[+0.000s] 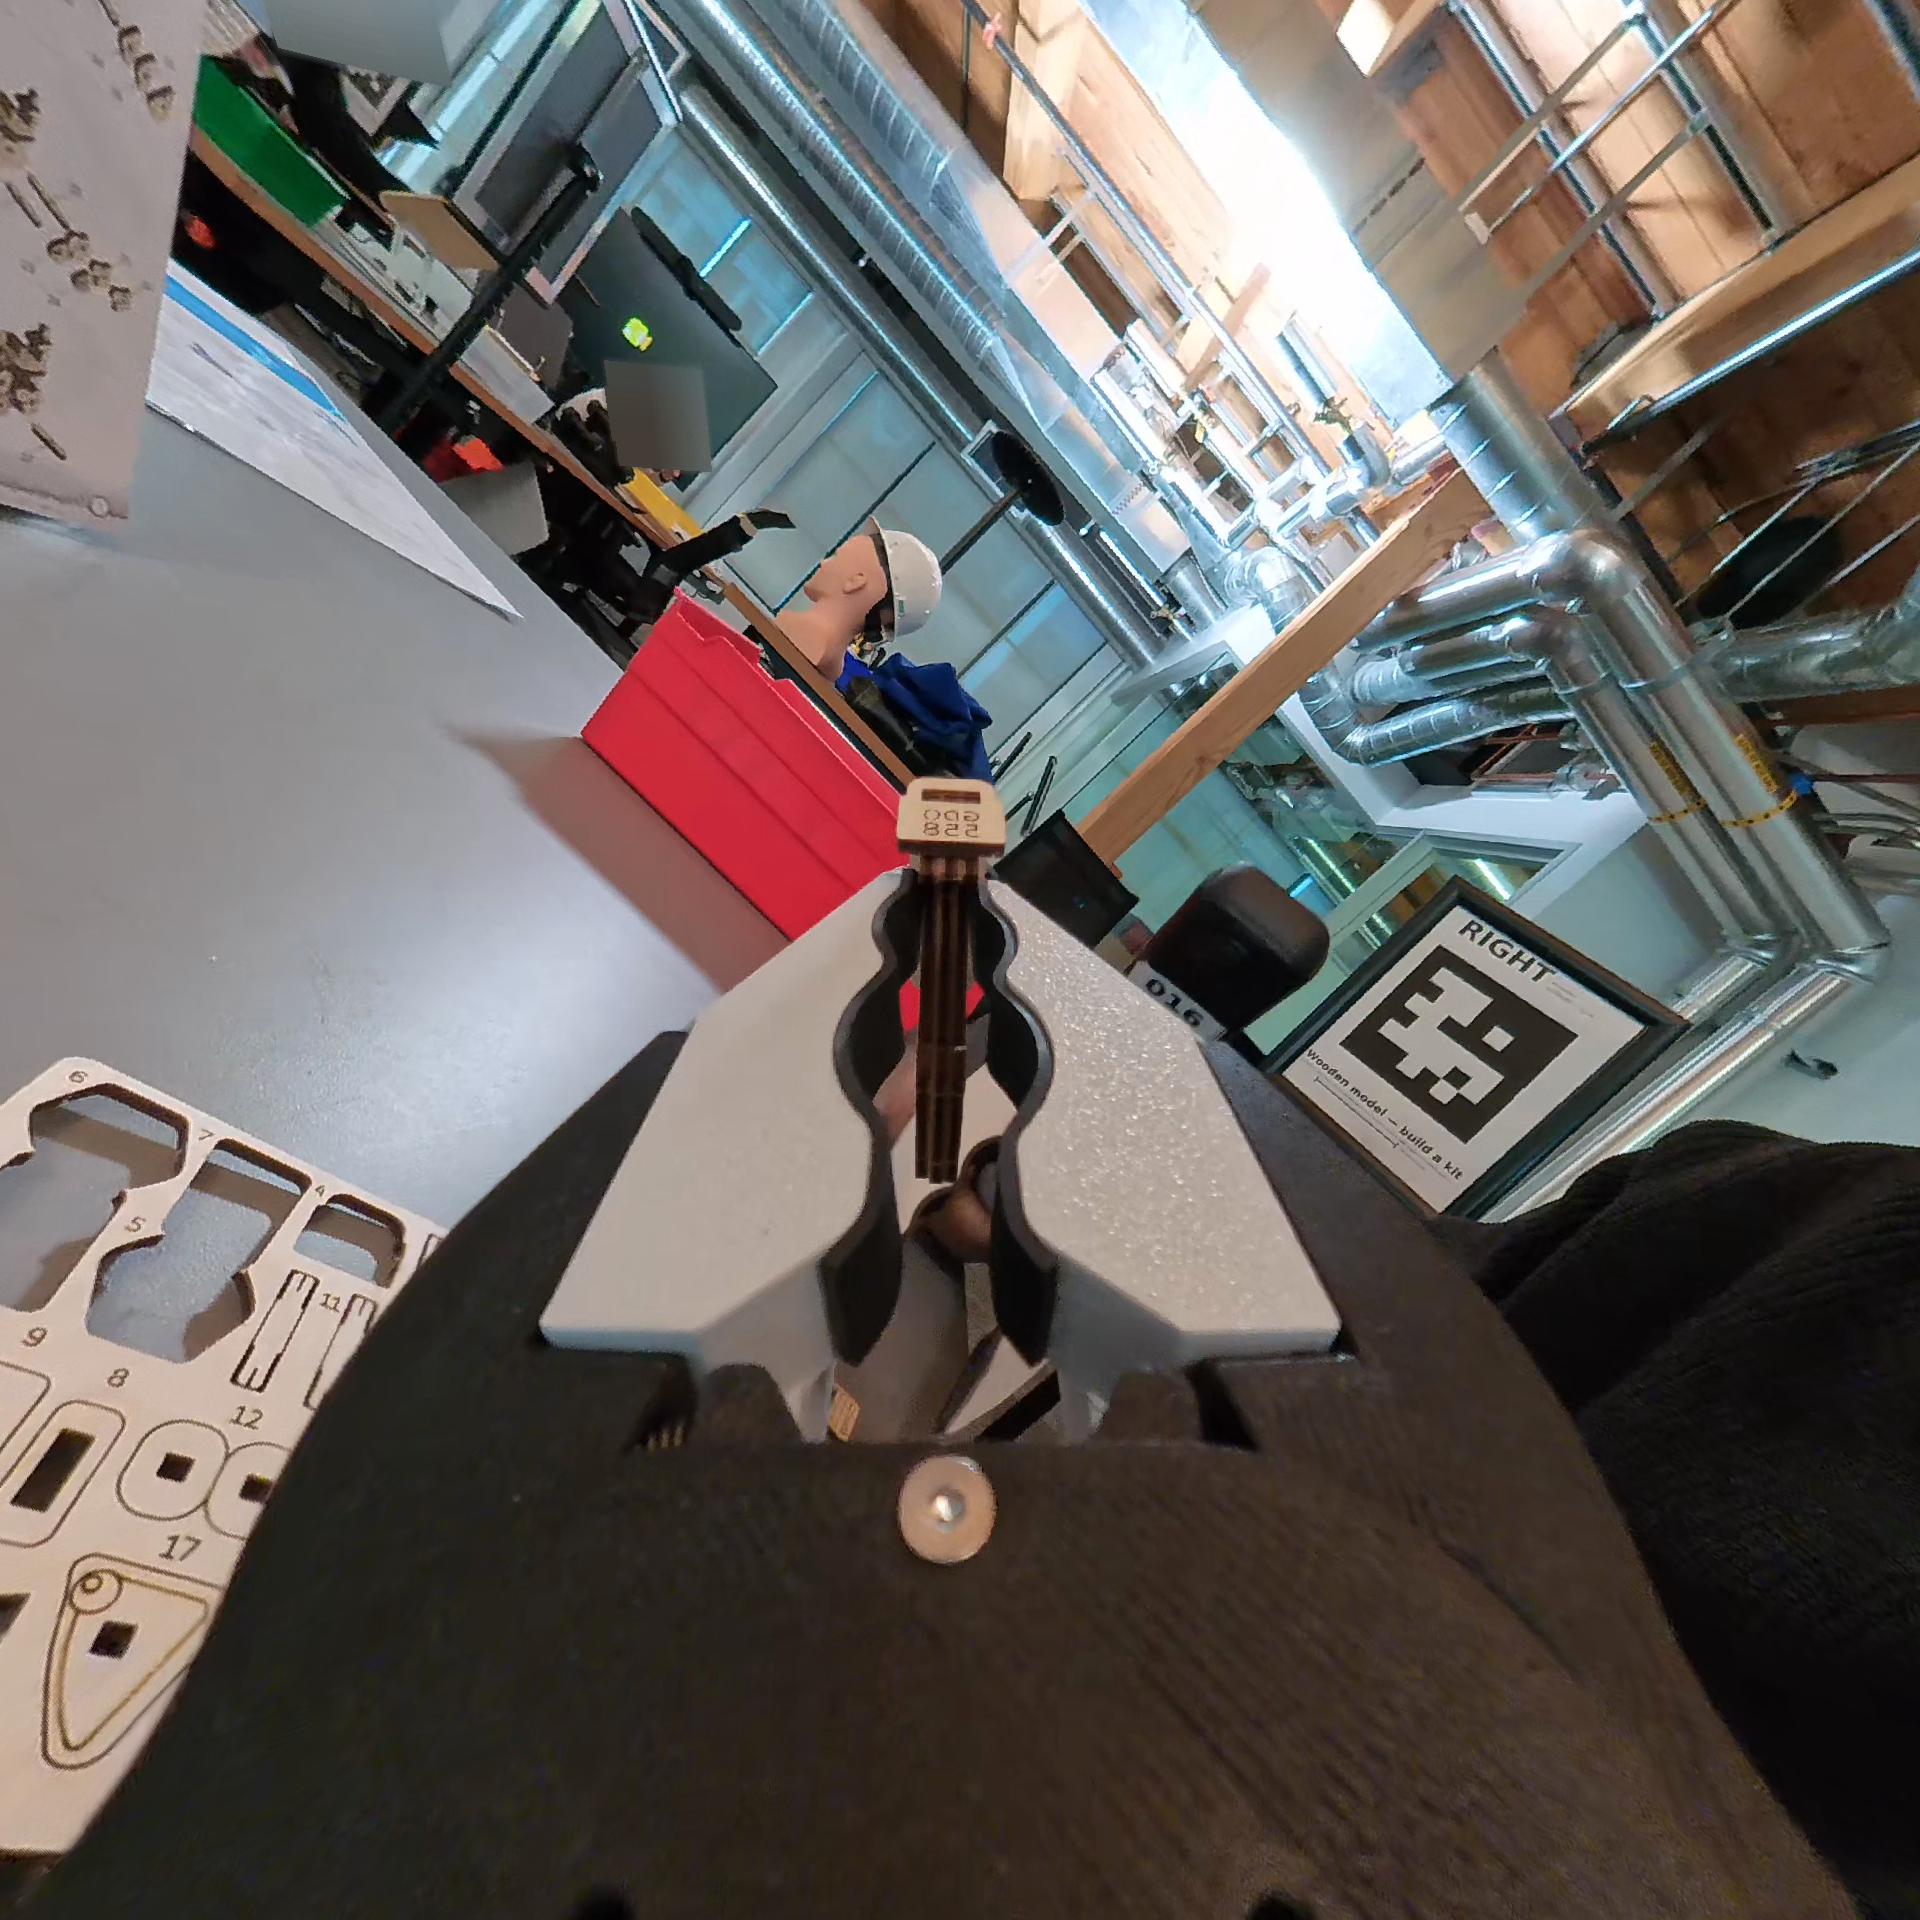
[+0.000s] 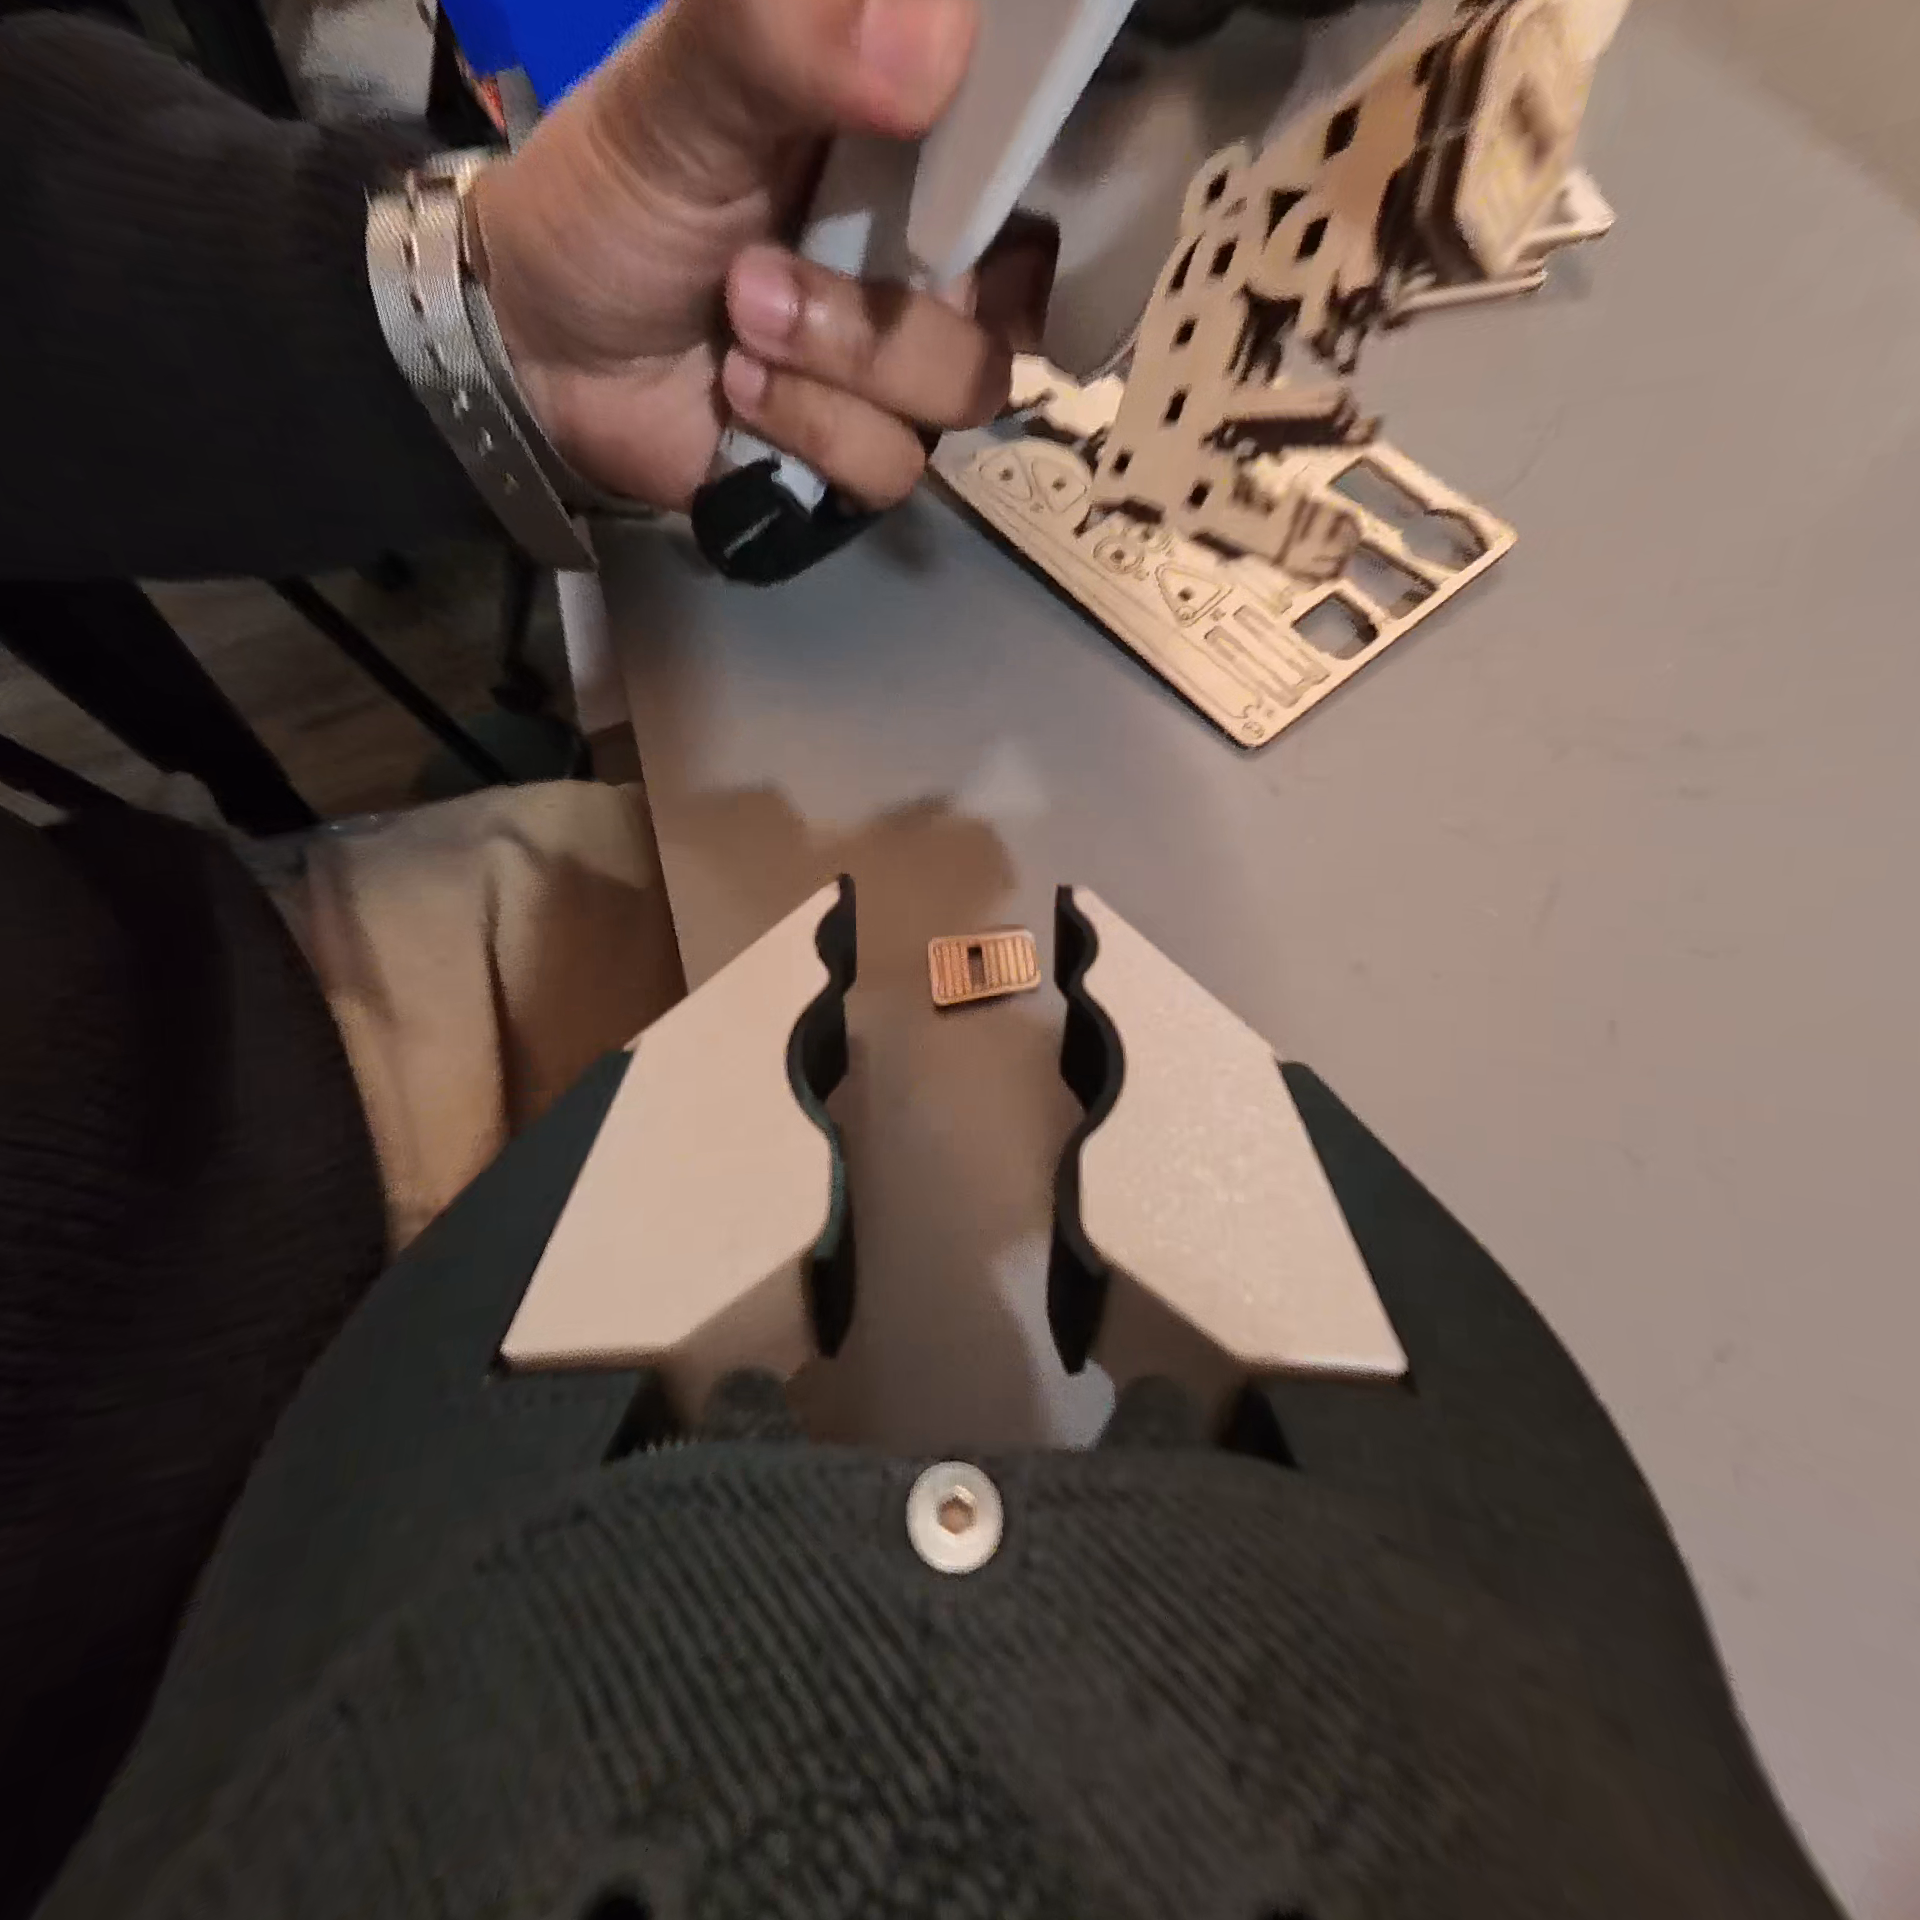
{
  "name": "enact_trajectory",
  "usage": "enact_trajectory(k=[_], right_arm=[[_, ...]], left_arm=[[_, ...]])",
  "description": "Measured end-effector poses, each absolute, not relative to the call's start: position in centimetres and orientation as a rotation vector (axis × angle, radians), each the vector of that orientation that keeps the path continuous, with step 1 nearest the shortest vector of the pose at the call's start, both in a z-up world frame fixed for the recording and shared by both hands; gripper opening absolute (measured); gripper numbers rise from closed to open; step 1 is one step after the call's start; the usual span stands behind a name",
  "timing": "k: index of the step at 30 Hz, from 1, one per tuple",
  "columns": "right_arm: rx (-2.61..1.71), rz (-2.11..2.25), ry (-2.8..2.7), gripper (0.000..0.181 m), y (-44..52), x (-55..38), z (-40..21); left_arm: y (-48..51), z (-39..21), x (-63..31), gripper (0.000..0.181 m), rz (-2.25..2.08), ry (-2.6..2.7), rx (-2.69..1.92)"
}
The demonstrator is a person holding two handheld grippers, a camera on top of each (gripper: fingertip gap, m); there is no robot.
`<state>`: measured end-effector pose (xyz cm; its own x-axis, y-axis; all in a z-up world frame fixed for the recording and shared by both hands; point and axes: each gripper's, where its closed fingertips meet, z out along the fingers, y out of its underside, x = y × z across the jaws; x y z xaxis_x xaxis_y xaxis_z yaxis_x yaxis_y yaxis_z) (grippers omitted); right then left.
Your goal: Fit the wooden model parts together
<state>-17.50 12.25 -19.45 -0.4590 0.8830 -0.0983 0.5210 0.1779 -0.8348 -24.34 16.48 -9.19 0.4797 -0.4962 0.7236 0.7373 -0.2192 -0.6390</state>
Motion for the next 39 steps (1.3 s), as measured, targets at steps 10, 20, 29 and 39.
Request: enact_trajectory(k=[10, 20, 29, 39], right_arm=[[-1.117, 0.93, -2.198, 0.042, 11.4, -17.8, -21.5], [-1.437, 1.174, -2.204, 0.013, 14.5, -15.4, -21.6], [-1.443, 1.25, -2.225, 0.031, 14.8, -14.1, -21.3], [-1.274, 1.001, -2.224, 0.023, 15.2, -13.9, -21.8]], left_arm=[[16.5, -9.2, -24.2, 0.007, -1.181, -0.247, -1.366], [16.6, -9.3, -24.2, 0.007, -1.141, -0.237, -1.387], [16.8, -9.1, -24.4, 0.007, -1.184, -0.246, -1.361], [17.5, -9.1, -23.5, 0.007, -1.227, -0.228, -1.366]])
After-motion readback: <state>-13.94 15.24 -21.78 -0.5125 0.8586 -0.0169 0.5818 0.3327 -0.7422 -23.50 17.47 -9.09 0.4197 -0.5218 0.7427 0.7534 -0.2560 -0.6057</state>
